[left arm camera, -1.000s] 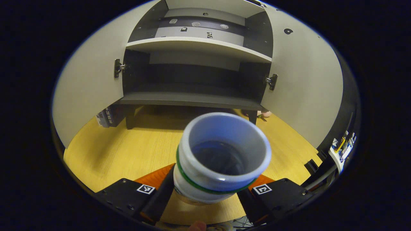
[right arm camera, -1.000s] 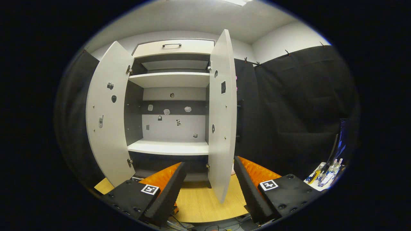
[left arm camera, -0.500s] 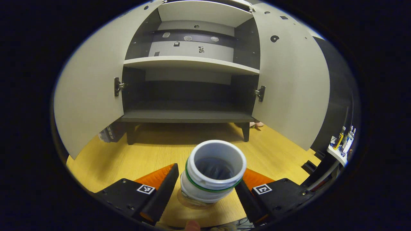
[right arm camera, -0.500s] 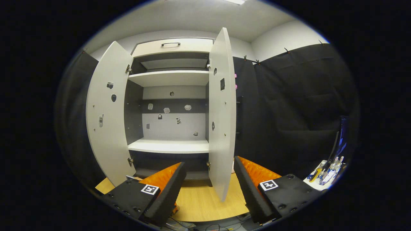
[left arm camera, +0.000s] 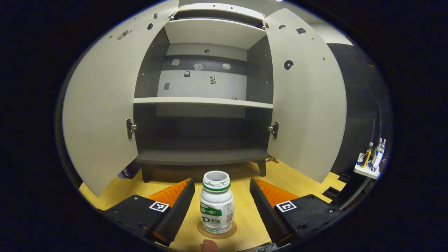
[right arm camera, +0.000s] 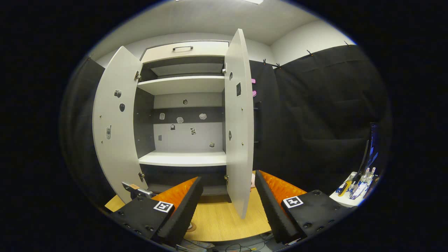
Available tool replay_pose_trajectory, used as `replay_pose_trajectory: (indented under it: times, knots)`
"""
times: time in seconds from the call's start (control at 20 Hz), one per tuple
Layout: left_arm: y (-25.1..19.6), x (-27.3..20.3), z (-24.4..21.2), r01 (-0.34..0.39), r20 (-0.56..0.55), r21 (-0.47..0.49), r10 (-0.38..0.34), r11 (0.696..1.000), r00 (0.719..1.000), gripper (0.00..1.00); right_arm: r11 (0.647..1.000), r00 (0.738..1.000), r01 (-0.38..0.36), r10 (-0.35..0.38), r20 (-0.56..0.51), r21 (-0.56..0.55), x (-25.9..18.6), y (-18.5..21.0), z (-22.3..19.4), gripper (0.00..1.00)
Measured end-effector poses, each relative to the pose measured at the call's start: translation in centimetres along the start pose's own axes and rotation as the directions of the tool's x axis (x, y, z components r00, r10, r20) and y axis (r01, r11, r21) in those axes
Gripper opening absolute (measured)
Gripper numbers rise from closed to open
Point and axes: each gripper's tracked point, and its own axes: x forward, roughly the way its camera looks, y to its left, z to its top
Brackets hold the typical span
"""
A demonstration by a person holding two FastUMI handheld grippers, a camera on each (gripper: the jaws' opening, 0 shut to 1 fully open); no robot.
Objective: Grasp the bottle in the cabinet with the left hand and place it on the coaster, then close the right door with the right hand and the left door with the left hand.
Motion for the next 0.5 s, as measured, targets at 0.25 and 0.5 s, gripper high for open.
replay_pose_trajectory:
  times: [0.25,0.5]
  knots:
    - [-0.2,-3.2,8.2,0.064,0.141,-0.064,-0.054,0.996,0.988,0.95,1.000,1.000,0.009,-0.009,0.018,0.009,0.1,-0.9,0.4,0.98]
    - [2.0,-6.1,16.6,0.073,0.262,-0.108,-0.043,0.991,0.964,0.95,0.999,0.998,0.036,-0.037,0.055,0.004,0.0,-2.9,1.5,0.98]
